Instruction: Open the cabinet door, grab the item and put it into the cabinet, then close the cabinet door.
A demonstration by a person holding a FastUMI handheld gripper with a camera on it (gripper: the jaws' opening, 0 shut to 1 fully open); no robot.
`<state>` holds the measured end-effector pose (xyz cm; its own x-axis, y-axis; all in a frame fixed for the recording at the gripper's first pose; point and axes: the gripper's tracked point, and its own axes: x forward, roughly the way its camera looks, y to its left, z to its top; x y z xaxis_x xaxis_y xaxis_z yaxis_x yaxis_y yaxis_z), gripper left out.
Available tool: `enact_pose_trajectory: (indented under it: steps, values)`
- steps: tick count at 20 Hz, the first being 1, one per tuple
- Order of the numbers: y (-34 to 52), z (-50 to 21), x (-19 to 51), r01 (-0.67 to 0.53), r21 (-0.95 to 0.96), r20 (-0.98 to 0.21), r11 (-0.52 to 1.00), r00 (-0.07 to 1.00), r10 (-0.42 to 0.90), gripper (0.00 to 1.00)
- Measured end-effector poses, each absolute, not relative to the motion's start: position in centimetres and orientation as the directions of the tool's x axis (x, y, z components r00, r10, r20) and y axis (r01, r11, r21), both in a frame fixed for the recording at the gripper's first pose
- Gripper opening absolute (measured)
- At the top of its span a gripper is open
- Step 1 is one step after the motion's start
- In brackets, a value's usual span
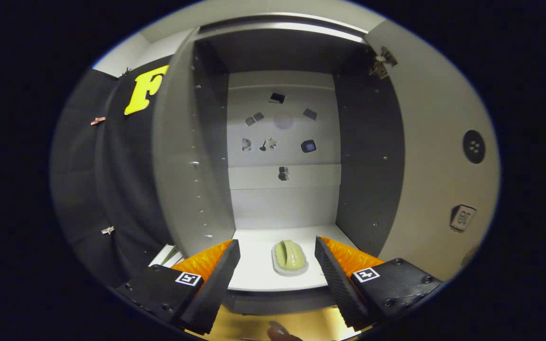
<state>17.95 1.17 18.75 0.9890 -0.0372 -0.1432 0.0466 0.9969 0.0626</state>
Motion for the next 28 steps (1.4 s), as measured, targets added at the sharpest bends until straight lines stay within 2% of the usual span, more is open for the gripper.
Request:
enact_pose_trajectory:
  steps: [4,11,15,20,28]
  values:
    - [2.9,20.1,10.7,0.059,0.115,-0.111,0.992,0.993,-0.046,1.00]
    - [0.9,22.7,-0.4,0.076,0.135,-0.067,0.988,0.995,-0.068,1.00]
    - [-3.9,24.5,-5.4,0.113,0.133,-0.026,0.985,0.993,-0.111,0.99]
    - [-13.6,26.3,-11.2,0.217,0.158,0.011,0.963,0.975,-0.222,0.98]
    - [-26.8,26.0,-15.3,0.309,0.180,0.030,0.934,0.947,-0.320,0.98]
